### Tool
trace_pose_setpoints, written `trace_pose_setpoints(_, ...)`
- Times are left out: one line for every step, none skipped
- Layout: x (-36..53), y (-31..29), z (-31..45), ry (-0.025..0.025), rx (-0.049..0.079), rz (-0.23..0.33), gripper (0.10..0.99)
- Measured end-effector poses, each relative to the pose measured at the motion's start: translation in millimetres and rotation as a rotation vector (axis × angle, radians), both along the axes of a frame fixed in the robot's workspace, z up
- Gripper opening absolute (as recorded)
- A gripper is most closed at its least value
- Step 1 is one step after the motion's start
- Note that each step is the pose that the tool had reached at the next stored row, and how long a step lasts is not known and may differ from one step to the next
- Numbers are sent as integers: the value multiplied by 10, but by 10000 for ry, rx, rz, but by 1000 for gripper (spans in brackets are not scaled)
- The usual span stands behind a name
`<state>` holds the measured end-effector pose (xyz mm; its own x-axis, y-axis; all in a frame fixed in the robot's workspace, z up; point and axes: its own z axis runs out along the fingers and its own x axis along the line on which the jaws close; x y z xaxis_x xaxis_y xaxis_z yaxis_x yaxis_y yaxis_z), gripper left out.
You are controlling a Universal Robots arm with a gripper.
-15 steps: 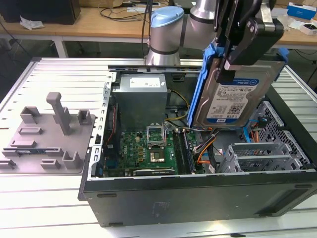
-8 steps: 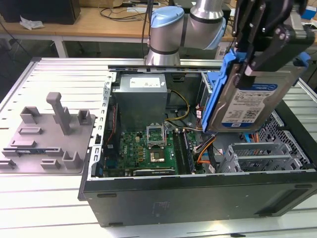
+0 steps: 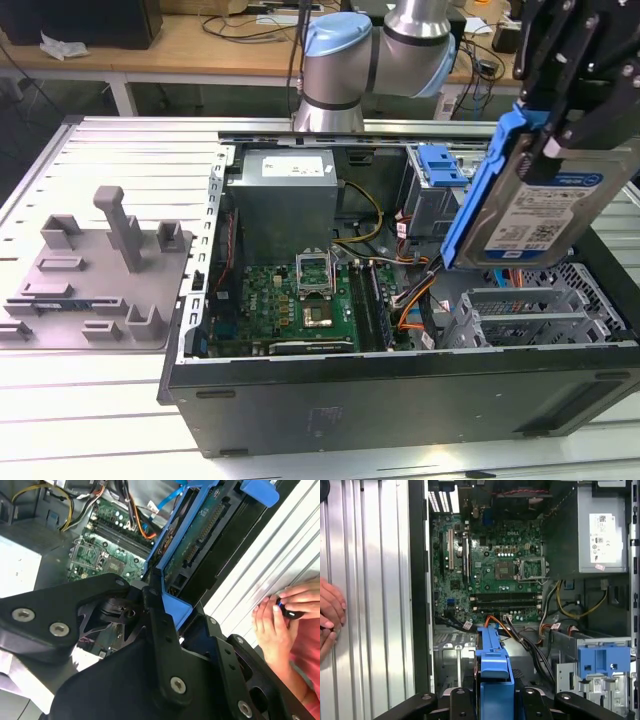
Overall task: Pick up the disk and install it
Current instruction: 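Insert the disk into the insertion slot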
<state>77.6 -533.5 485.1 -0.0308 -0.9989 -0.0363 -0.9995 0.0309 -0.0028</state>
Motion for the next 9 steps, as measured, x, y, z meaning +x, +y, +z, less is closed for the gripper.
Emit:
trace_pose_setpoints(47,-3,-3,0,1,-1,365)
trace_pose_setpoints(78,-5,-5,0,0,-1,365)
trace_pose_setpoints(107,-7,-9,0,0,0,365)
trace_pose_setpoints(129,-10,-13,0,-3,-1,365)
trace_pose_setpoints(162,-13,-19,0,-7,0,365)
trace_pose_setpoints(177,-14,-20,0,-11,-1,365)
trace_pose_setpoints(194,-15,-22,0,-13,-1,365)
trace_pose_setpoints(217,-16,-26,0,-14,0,365)
trace_pose_setpoints(233,-16,-28,-1,-15,-1,365)
